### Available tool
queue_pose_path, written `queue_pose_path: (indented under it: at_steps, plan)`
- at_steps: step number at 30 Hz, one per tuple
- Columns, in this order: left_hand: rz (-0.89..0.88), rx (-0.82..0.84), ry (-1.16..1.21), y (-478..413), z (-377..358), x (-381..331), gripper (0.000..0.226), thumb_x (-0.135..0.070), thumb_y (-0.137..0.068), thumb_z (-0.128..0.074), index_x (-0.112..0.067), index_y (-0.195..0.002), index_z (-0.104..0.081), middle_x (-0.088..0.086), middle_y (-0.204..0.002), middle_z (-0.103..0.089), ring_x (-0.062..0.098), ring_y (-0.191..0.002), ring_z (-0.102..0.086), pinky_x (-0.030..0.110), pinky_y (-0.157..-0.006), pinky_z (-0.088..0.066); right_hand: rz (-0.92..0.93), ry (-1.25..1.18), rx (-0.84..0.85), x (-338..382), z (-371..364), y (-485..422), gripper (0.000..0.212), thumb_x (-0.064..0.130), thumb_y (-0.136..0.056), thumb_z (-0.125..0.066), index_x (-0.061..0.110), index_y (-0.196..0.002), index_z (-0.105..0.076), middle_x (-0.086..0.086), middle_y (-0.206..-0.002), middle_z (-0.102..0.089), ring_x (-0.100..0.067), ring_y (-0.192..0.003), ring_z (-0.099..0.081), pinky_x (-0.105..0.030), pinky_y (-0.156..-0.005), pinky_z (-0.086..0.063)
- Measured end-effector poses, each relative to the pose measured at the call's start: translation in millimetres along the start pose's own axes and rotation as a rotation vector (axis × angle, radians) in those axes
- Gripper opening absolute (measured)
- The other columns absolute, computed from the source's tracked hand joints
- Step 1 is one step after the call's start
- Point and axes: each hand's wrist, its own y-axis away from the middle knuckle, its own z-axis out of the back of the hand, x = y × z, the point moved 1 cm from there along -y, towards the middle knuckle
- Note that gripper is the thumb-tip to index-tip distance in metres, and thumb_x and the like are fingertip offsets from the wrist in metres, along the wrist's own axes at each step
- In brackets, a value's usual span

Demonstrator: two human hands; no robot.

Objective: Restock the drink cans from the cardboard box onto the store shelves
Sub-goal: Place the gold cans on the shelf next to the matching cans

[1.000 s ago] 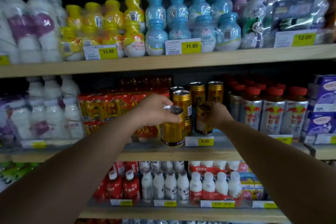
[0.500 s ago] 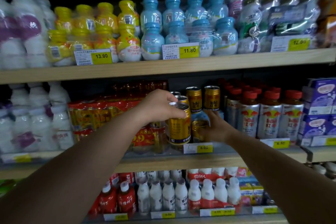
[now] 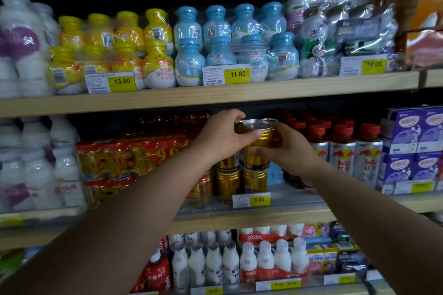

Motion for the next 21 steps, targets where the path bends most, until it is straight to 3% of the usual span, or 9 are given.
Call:
queue_pose_path:
  at_steps: [6, 11, 17, 21]
  plan:
    - [-0.036, -0.004, -0.159, 13, 8, 22, 0.044, -0.032, -0.086, -0.061, -0.015, -0.126, -0.054, 0.004, -0.124, -0.051, 0.018, -0.109, -0.056, 0.036, -0.093, -0.049, -0.135, 0.043, -0.007, -28, -11, -30, 0.057, 0.027, -0.073, -0.078, 0.018, -0.123, -0.053, -0.002, -0.114, -0.065, -0.019, -0.106, -0.061, -0.033, -0.088, -0.051]
    - [-0.025, -0.008, -0.164, 20, 8, 29, 0.040, -0.028, -0.087, -0.061, -0.015, -0.124, -0.054, 0.002, -0.123, -0.051, 0.016, -0.107, -0.055, 0.031, -0.090, -0.050, -0.188, 0.039, 0.048, -38, -25, -31, 0.053, 0.023, -0.077, -0.075, 0.016, -0.124, -0.051, -0.004, -0.118, -0.063, -0.014, -0.103, -0.056, -0.028, -0.084, -0.044]
    - [-0.018, 0.000, -0.156, 28, 4, 26, 0.040, -0.025, -0.088, -0.060, -0.015, -0.126, -0.053, 0.002, -0.125, -0.050, 0.015, -0.111, -0.054, 0.029, -0.091, -0.049, -0.211, 0.056, 0.065, -46, -31, -34, 0.062, 0.028, -0.076, -0.076, 0.020, -0.130, -0.047, -0.004, -0.124, -0.061, -0.021, -0.116, -0.056, -0.028, -0.086, -0.041]
    - [0.013, 0.018, -0.167, 38, 1, 23, 0.041, -0.027, -0.089, -0.059, -0.017, -0.128, -0.051, 0.000, -0.131, -0.044, 0.016, -0.109, -0.053, 0.032, -0.092, -0.050, -0.227, 0.113, 0.096, -43, -33, -32, 0.075, 0.033, -0.074, -0.076, 0.018, -0.137, -0.037, -0.007, -0.132, -0.055, -0.025, -0.123, -0.051, -0.037, -0.098, -0.043]
